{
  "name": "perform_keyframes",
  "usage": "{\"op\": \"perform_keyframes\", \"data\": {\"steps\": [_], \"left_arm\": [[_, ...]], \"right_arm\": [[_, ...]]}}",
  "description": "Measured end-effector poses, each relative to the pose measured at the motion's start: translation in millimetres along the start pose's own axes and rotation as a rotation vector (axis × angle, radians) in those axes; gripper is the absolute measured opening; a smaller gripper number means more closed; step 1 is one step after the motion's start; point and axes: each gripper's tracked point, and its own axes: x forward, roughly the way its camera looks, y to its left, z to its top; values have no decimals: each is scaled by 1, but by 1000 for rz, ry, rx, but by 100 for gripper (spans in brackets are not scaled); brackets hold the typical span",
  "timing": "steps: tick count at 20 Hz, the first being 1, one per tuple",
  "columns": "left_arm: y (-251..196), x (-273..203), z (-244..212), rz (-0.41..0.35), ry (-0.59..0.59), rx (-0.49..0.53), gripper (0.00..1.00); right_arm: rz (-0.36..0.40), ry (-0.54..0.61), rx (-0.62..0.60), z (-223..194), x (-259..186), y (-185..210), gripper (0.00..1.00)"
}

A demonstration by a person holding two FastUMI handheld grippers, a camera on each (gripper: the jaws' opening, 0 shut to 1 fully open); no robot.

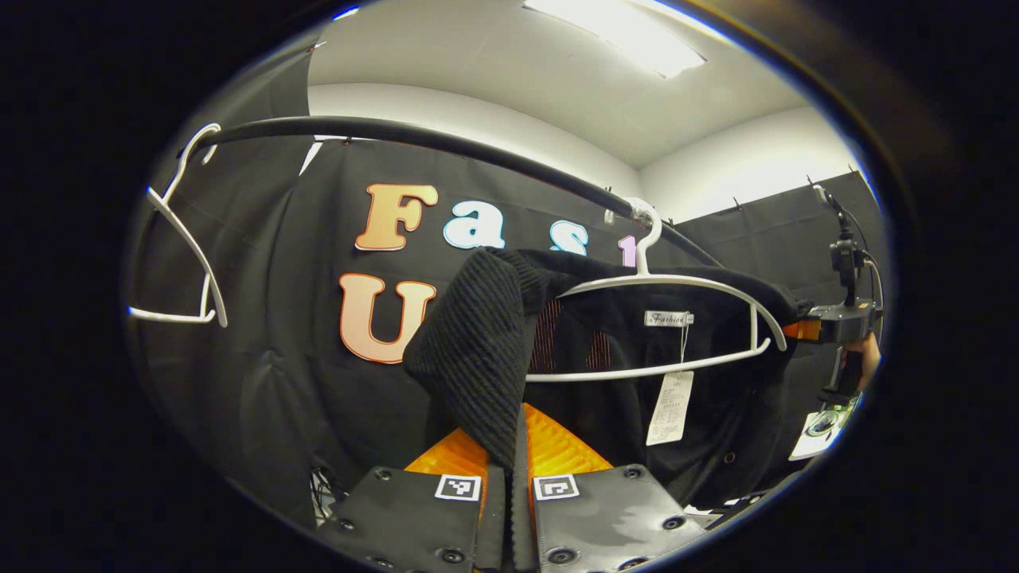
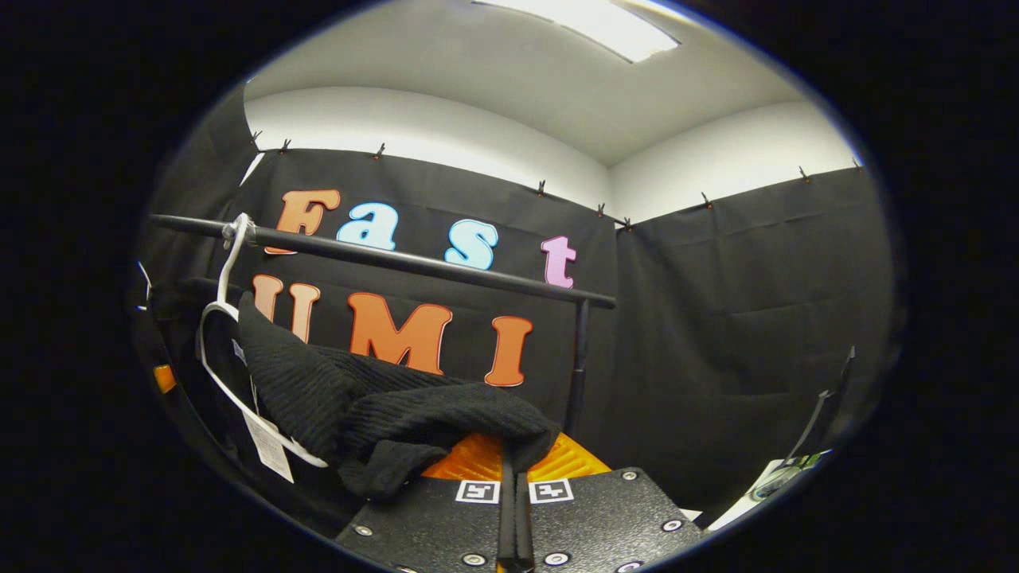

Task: Grasp the clothes on the hanger with both hands and then place them into the laundry hamper below.

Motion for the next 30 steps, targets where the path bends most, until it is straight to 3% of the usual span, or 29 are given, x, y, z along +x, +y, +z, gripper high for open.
{"op": "perform_keyframes", "data": {"steps": [2, 6, 11, 18, 22, 30], "left_arm": [[6, 8, 9, 14, -18, 11, 11], [38, 18, 29, 111, -91, 51, 13], [66, 43, 27, 178, -119, 95, 13], [100, 70, 22, 243, -135, 123, 10], [118, 78, 10, 266, -111, 116, 10], [115, 47, -53, 222, 30, 147, 11]], "right_arm": [[13, 2, 16, -5, 8, 2, 0], [72, 12, 55, -22, 12, 18, 0], [128, 46, 70, -57, 19, 36, 0], [128, 73, 153, -103, 15, 62, 0], [144, 61, 167, -112, -3, 90, 0], [194, 116, 166, -138, -48, 136, 0]]}}
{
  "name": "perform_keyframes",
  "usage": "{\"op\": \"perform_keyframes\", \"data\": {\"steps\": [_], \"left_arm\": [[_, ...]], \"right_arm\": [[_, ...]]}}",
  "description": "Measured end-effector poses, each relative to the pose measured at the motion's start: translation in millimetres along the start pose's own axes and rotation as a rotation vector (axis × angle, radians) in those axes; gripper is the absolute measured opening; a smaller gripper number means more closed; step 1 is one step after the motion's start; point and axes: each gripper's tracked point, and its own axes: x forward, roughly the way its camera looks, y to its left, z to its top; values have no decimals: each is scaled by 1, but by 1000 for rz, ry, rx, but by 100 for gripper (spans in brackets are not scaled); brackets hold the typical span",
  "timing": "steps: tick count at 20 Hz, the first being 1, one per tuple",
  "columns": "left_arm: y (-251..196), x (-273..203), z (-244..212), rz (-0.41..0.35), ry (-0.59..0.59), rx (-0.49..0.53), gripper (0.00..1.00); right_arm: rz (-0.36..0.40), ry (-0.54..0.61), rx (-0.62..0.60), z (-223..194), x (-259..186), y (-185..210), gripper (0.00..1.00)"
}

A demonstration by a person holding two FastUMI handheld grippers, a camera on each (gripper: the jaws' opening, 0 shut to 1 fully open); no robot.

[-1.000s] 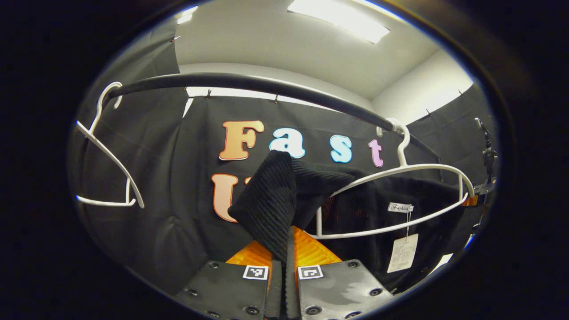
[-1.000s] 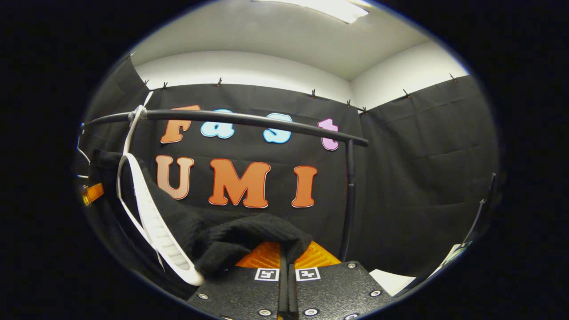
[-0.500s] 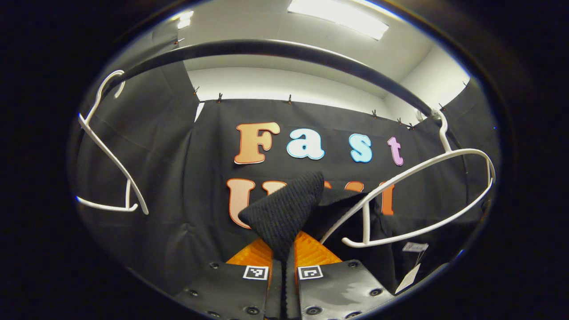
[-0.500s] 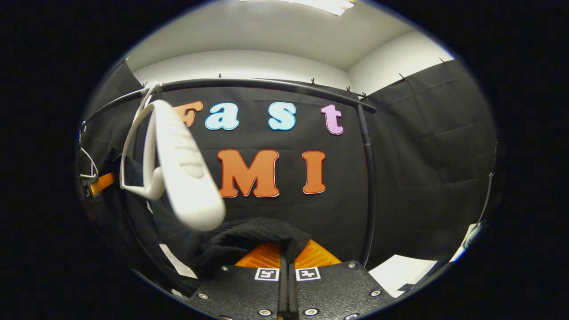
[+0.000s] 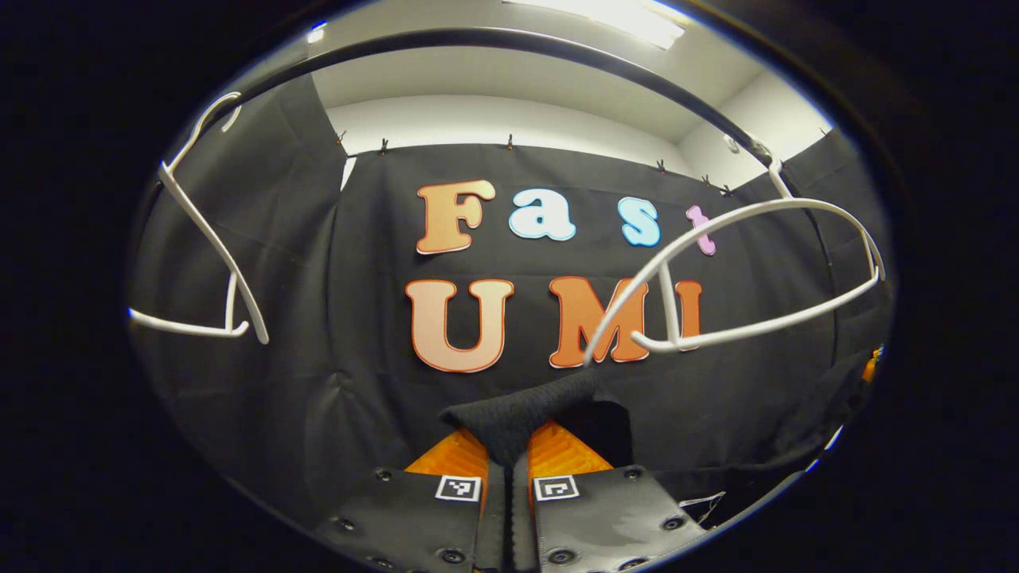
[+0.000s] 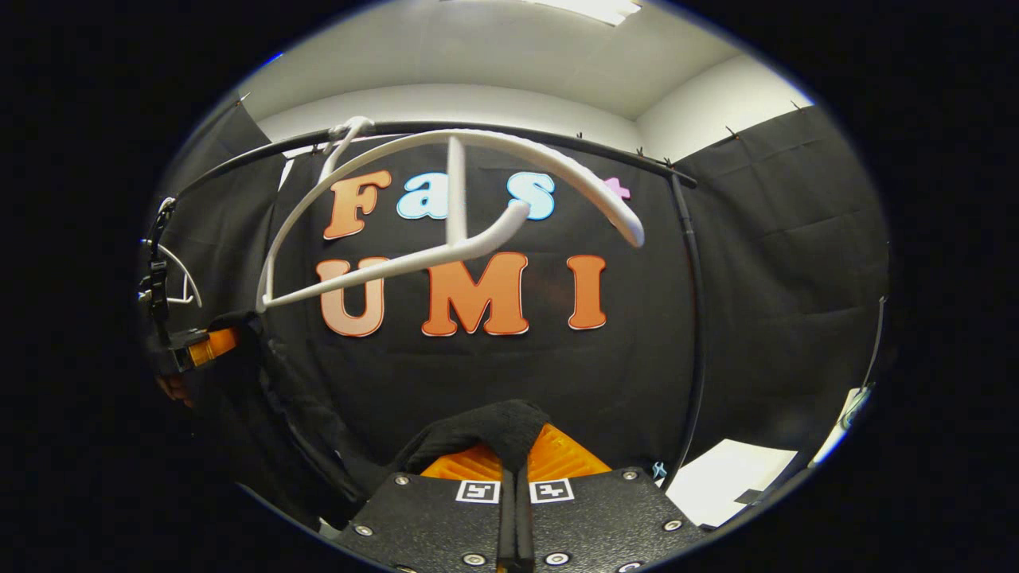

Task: Grasp the clothes on the hanger with both hands and then place them into the laundry hamper below.

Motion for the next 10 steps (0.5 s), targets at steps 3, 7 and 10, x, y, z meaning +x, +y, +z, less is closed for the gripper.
{"op": "perform_keyframes", "data": {"steps": [3, 7, 10], "left_arm": [[-8, -20, -26, -27, 57, 8, 11], [-23, -36, -61, -71, 136, 12, 11], [-47, -53, -90, -122, 192, 3, 11]], "right_arm": [[6, 49, 2, -26, -16, 12, 0], [8, 129, 7, -65, -29, 25, 0], [27, 190, 15, -99, -42, 45, 0]]}}
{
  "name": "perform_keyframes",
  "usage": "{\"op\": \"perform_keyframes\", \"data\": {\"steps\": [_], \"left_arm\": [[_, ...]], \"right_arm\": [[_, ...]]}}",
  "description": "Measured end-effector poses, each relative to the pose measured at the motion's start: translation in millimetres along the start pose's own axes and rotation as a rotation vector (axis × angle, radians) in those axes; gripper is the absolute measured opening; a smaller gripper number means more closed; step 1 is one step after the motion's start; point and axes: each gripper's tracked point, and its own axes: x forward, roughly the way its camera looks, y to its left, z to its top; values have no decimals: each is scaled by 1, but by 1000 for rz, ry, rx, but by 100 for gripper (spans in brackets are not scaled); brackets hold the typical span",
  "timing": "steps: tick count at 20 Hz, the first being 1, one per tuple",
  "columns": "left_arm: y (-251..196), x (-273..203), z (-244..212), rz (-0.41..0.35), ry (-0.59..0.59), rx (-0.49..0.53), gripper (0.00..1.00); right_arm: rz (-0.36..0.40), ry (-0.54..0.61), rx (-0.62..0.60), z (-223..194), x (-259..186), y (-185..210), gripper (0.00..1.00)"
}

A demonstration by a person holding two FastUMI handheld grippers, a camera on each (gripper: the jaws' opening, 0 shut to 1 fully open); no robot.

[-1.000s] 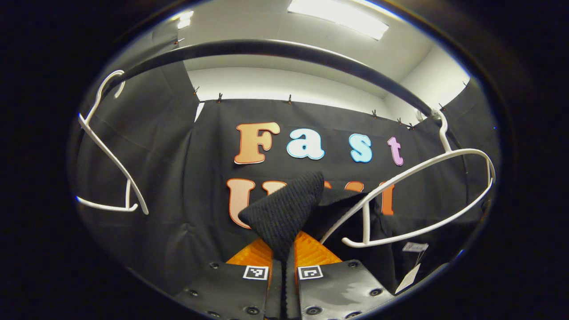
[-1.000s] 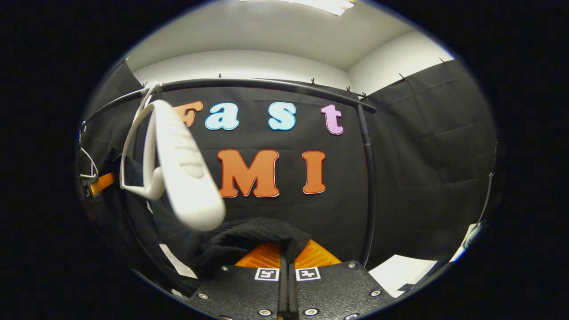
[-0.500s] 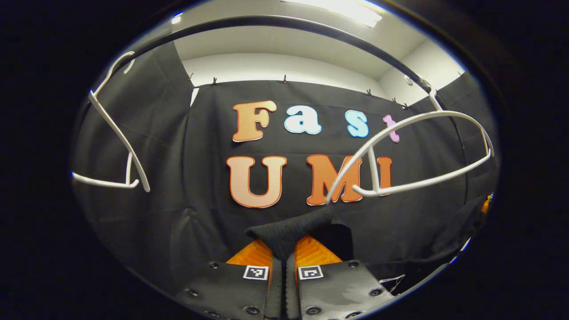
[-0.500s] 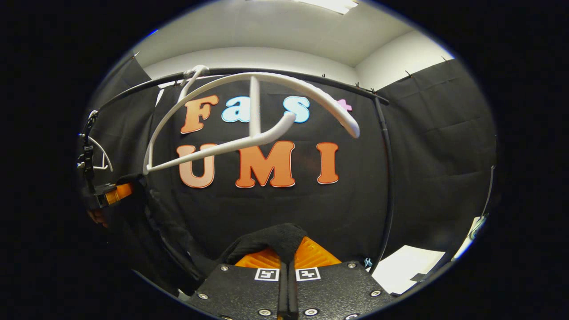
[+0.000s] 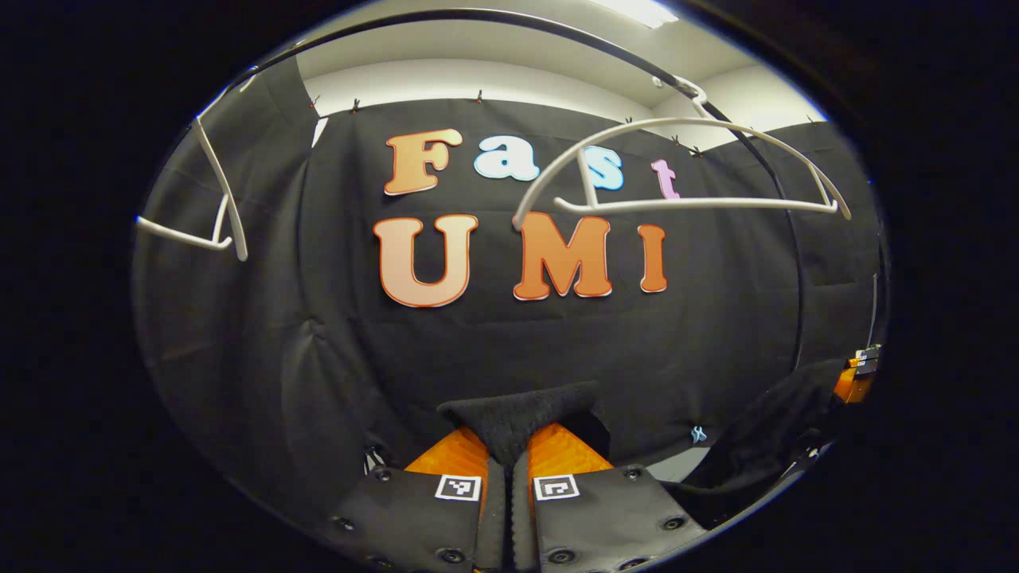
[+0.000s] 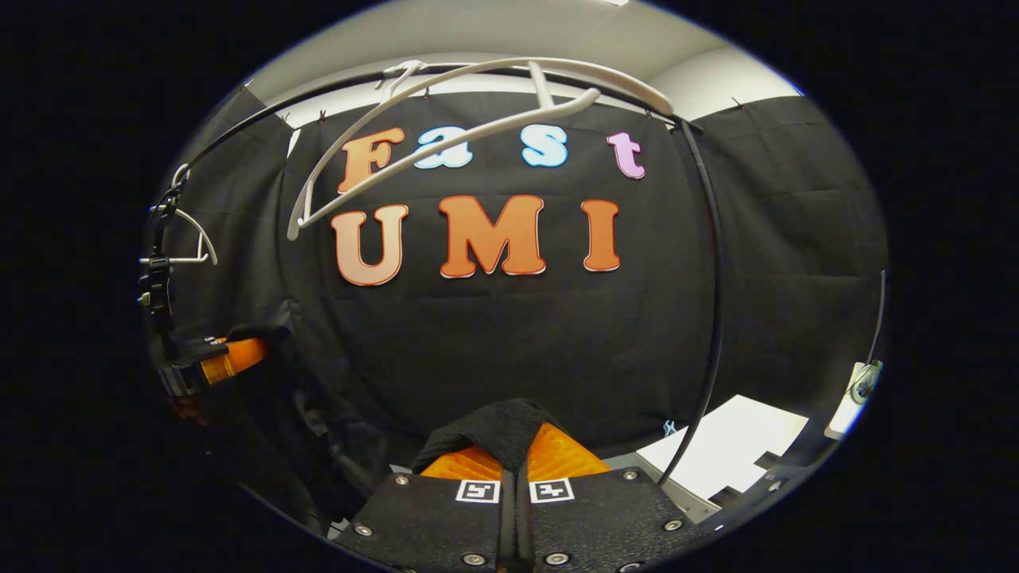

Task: Grasp the clothes on the hanger with both hands and then place them into the laundry hamper below.

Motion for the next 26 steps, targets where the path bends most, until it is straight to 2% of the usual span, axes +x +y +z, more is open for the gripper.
{"op": "perform_keyframes", "data": {"steps": [1, 9, 13, 17, 20, 24, 26], "left_arm": [[-9, -2, -12, -19, 18, 9, 13], [-72, -5, -118, -155, 197, -4, 11], [-102, -2, -173, -217, 277, -1, 11], [-119, -7, -258, -253, 442, -39, 11], [-130, -17, -326, -286, 587, -66, 11], [-127, -36, -422, -262, 803, -126, 11], [-127, -45, -456, -249, 876, -127, 11]], "right_arm": [[7, 22, 1, -14, 0, 7, 0], [60, 218, 39, -123, 29, 56, 0], [73, 340, 48, -197, 47, 70, 0], [31, 484, 85, -286, 56, 52, 0], [39, 610, 90, -359, 61, 45, 0], [52, 767, 72, -446, 62, 47, 0], [51, 833, 78, -476, 54, 45, 0]]}}
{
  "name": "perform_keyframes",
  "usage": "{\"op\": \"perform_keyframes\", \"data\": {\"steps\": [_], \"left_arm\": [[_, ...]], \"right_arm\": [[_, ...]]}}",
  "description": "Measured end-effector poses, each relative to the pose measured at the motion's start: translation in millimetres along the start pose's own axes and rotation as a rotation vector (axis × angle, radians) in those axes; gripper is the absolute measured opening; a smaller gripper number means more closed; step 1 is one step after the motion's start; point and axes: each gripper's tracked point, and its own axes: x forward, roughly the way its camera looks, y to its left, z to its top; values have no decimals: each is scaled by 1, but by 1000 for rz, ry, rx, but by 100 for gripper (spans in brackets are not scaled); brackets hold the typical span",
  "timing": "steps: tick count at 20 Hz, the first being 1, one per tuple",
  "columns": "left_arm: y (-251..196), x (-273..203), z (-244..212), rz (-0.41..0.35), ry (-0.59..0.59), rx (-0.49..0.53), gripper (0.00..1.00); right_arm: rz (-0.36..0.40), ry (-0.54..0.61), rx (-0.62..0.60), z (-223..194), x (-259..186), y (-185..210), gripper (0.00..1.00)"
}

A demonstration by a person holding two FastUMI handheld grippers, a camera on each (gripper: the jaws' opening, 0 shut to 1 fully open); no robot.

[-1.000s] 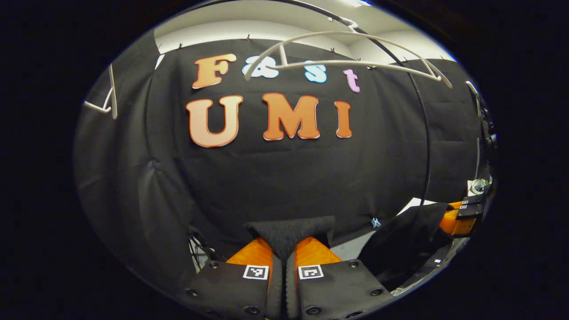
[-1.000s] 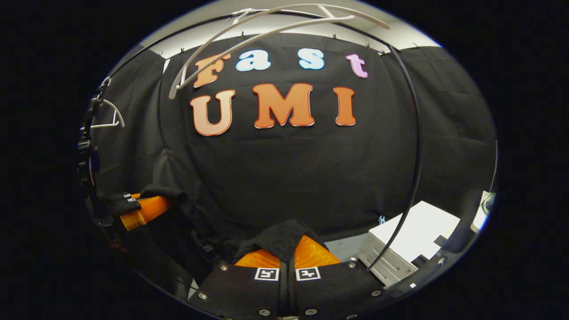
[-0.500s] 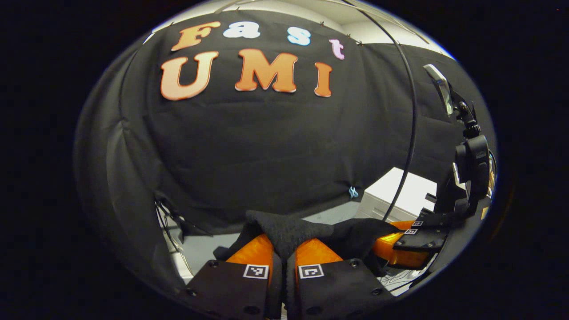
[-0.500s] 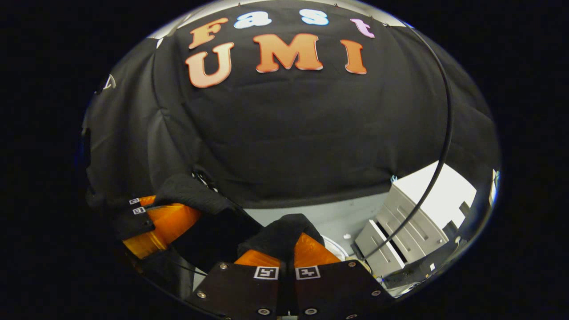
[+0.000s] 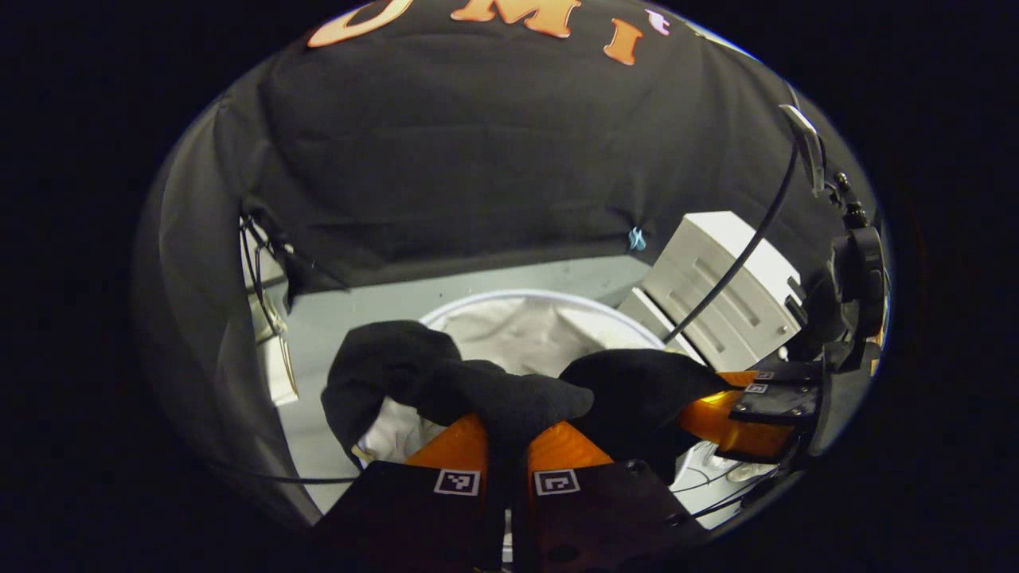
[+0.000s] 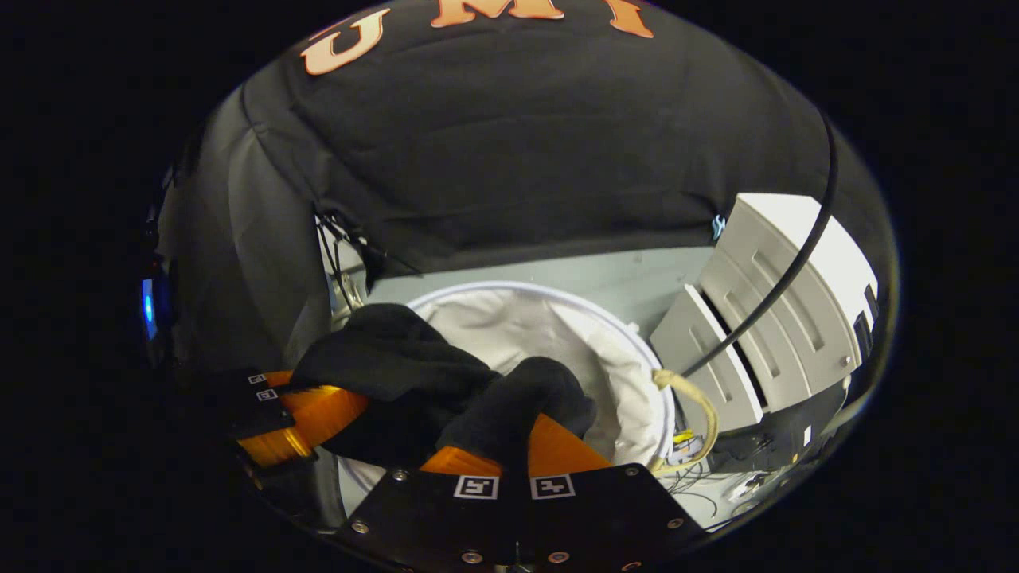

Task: Grasp the clothes on the hanger with both hands and then place them into the laundry hamper below.

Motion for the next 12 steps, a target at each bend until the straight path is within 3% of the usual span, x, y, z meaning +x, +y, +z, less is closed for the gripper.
{"op": "perform_keyframes", "data": {"steps": [4, 9, 10, 11, 12], "left_arm": [[3, 28, -53, -9, 139, -64, 11], [19, 47, -70, 34, 207, -85, 13], [21, 49, -69, 27, 204, -82, 14], [21, 48, -70, 24, 206, -76, 17], [17, 48, -70, 9, 208, -71, 26]], "right_arm": [[11, 88, 91, -34, 31, -6, 5], [33, 95, 113, -38, 41, -4, 13], [22, 94, 101, -39, 40, -7, 17], [19, 94, 98, -39, 44, -8, 34], [12, 94, 98, -41, 43, -8, 43]]}}
